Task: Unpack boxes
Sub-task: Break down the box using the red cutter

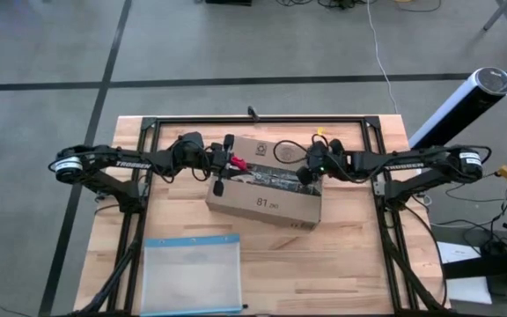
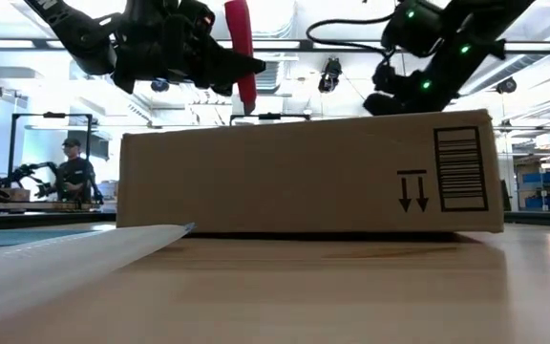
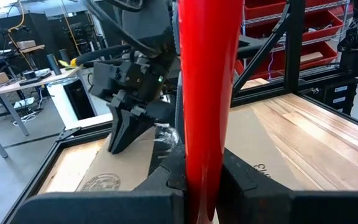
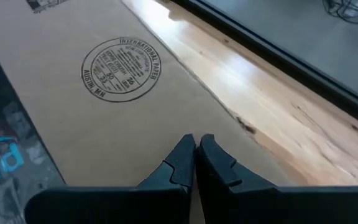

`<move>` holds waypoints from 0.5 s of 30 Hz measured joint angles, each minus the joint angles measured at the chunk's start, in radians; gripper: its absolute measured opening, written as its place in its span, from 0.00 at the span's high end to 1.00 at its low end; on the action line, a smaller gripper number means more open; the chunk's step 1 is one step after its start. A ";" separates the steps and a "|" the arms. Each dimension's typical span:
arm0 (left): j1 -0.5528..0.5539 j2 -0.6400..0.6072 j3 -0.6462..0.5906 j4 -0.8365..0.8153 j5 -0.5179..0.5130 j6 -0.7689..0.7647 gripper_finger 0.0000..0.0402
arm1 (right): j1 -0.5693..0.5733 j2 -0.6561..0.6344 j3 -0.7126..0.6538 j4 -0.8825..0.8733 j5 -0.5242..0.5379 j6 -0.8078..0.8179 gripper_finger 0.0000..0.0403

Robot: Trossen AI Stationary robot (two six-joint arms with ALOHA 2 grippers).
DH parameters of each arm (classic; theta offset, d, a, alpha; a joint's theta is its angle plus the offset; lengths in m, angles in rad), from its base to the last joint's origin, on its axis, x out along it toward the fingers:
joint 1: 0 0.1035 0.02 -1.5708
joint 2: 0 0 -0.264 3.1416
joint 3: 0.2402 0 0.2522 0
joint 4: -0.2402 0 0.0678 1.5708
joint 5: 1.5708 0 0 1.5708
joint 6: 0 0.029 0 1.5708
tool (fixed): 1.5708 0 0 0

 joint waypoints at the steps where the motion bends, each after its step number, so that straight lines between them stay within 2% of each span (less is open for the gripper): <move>1: 0.000 0.000 0.000 0.000 0.000 0.000 0.95 | -0.010 0.014 0.000 0.018 -0.003 -0.010 1.00; 8: -0.001 0.000 0.000 -0.001 0.000 -0.003 0.95 | -0.077 0.078 0.002 0.159 -0.100 -0.099 1.00; 15: -0.001 0.000 0.000 -0.002 0.000 0.002 0.95 | -0.097 0.067 -0.002 0.250 -0.144 -0.183 1.00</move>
